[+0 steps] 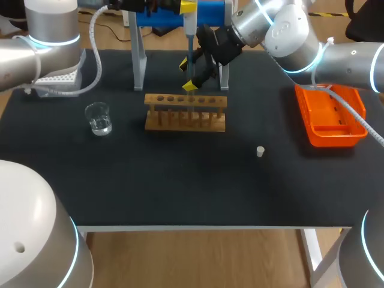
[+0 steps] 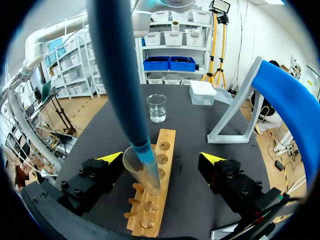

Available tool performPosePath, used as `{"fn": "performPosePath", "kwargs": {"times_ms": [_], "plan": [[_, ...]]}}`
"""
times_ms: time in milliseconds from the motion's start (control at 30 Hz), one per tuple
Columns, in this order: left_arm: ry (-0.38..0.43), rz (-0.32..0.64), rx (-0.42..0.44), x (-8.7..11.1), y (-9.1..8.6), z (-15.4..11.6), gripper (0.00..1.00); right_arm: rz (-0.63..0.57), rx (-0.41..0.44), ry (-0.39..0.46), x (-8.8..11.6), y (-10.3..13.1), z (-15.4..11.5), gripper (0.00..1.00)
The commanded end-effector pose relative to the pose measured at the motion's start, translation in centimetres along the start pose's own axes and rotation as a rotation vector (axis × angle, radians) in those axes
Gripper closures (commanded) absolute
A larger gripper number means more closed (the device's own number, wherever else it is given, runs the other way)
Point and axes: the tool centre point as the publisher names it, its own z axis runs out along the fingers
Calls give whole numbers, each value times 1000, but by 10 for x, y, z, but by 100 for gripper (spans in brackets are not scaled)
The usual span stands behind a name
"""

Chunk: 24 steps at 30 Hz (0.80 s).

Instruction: Invert the test tube, pick up the pipette, mount the tip to pipette, aspirate from beaker and dispense into the tube, eject the tip, return the pipette, and cap with the stopper.

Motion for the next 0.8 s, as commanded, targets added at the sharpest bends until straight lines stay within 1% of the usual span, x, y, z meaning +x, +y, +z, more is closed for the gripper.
{"fn": "performPosePath", "kwargs": {"times_ms": [33, 800], "plan": [[1, 0, 4, -2, 2, 0, 100, 1, 4, 2, 0, 1, -2, 0], [-3, -11, 14, -6, 9, 2, 100, 1, 4, 2, 0, 1, -2, 0]]}}
